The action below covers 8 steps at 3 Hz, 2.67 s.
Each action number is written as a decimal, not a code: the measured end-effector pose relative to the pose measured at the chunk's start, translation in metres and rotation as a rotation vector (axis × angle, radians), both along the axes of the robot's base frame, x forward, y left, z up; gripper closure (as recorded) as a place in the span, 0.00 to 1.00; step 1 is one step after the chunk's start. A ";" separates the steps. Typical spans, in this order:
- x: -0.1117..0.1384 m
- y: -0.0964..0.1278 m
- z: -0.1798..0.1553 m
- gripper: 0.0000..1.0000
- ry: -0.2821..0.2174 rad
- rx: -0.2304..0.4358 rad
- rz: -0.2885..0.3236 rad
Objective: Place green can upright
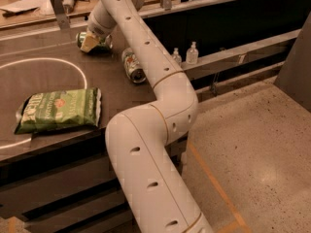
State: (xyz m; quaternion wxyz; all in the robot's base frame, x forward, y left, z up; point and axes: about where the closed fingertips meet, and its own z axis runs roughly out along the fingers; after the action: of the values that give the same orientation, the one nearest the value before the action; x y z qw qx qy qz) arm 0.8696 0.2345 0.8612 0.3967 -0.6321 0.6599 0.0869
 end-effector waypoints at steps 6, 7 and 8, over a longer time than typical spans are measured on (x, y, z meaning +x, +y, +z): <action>-0.021 0.003 -0.006 0.45 0.015 -0.110 0.068; -0.024 0.010 -0.005 0.44 0.011 -0.118 0.087; -0.027 0.011 -0.004 0.45 0.012 -0.127 0.095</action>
Offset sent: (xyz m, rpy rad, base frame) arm 0.0518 -0.0007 0.0417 -0.0569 0.0003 0.0448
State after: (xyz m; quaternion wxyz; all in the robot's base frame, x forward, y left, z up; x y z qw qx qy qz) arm 0.8428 0.2456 0.8569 0.3474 -0.6861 0.6356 0.0674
